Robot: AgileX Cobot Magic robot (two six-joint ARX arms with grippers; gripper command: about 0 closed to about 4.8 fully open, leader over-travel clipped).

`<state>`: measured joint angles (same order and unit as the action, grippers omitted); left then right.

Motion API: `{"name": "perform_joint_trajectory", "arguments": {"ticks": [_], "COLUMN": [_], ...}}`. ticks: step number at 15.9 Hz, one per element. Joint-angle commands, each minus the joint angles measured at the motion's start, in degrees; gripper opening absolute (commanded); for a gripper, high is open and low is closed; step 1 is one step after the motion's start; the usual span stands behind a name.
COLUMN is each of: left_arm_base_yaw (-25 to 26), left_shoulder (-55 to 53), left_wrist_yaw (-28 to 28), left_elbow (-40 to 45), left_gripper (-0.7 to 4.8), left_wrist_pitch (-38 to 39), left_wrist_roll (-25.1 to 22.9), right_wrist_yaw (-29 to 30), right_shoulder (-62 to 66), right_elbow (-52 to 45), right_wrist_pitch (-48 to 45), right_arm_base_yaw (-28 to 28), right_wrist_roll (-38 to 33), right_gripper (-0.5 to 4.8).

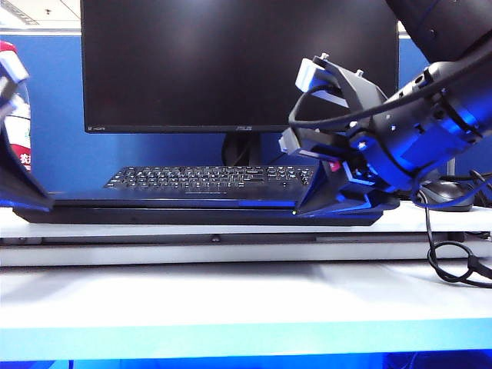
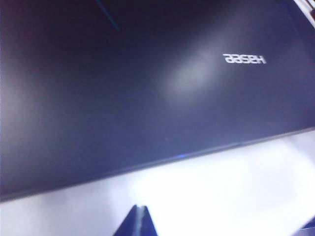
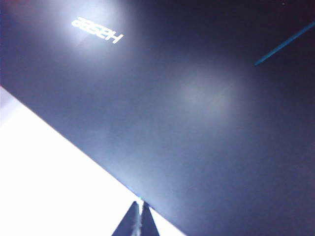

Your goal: Open the lid of the black laptop.

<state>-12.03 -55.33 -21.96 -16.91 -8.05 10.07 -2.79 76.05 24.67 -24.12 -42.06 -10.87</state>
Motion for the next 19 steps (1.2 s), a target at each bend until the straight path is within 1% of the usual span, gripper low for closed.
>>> {"name": "perform_joint_trajectory", "arguments": {"ticks": [1,2,7,9,13,14,17,19], "left_arm_base_yaw": [0.04,0.04,0.07,0.07,0.07,0.07,0.07,0.07], "left_shoulder": [-5.16,-7.13,-8.00,-8.04,-8.09,-8.09,-8.09,-8.11], "left_wrist_yaw": [-3.65,-5.33,-5.66,-3.32,-2.40,-1.14,-1.14,0.13], "left_elbow": [-0.02,-0.04,-0.04,-0.04,-0.04,-0.04,-0.04,-0.04], "left_gripper": [-0.04,-0.04,-0.03,-0.04,-0.03,-0.03,-0.03,-0.03], "left_wrist_pitch": [-6.03,-8.37,-11.28,-11.54,-11.41,-11.19,-11.26,-11.19], "left_wrist_roll": [-0.22,-0.13,-0.85,-0.87,-1.09,-1.11,-1.36,-1.53], "right_wrist_yaw": [0.13,0.15,0.17,1.66,1.81,1.60,1.42,1.40], "right_shoulder": [0.42,0.42,1.01,1.03,1.11,1.11,1.11,1.11], "right_elbow": [0.20,0.20,0.20,0.20,0.20,0.20,0.20,0.20], "right_wrist_pitch": [-0.50,-0.39,0.13,0.31,0.33,0.33,0.33,0.31], "right_arm_base_yaw": [0.04,0.04,0.02,-0.07,-0.04,-0.04,-0.02,0.00], "right_wrist_roll": [0.00,0.00,0.24,0.22,0.22,0.24,0.39,0.39], "right_gripper": [-0.01,-0.01,-0.01,-0.01,-0.01,-0.01,-0.01,-0.01]}}
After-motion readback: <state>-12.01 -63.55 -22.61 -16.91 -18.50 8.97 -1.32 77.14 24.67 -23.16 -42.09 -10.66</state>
